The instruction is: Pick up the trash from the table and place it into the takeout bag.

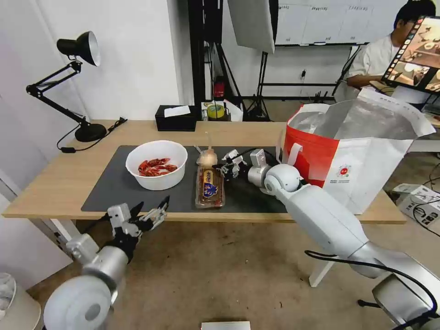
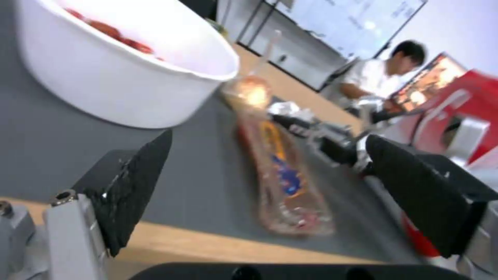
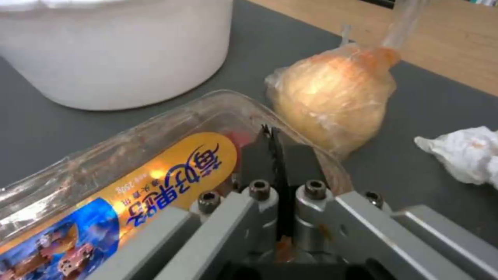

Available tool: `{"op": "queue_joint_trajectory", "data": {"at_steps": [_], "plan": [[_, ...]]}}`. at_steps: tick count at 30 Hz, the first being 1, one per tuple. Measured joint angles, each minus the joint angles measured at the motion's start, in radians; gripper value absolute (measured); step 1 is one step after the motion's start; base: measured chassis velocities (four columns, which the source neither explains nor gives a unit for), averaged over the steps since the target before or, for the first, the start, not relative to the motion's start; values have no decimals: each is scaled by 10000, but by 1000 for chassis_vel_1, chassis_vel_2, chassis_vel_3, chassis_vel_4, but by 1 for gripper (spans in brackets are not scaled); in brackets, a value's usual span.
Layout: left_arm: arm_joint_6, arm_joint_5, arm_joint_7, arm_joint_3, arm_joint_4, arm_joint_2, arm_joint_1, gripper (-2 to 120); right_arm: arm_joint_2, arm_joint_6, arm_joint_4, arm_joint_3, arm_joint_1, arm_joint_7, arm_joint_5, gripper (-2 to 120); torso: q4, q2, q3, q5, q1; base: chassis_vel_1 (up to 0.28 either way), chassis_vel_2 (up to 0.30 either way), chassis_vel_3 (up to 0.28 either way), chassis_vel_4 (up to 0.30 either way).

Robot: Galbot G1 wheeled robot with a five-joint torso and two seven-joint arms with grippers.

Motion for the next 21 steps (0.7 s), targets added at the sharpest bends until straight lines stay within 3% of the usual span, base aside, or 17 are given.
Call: {"op": "queue_joint_trajectory", "data": {"at_steps": [12, 21], "plan": [[-308, -1736, 7, 850, 1602, 496, -1215, 100, 51, 7, -219, -61, 6, 25, 154, 0, 2, 0, 0, 1, -1, 0, 0, 0, 0], [-337, -1931, -23, 1662, 2413, 314, -2261, 100, -7, 12, -71, -75, 43, 66, 326, 0, 1, 0, 1, 1, 0, 0, 0, 0, 0]]}}
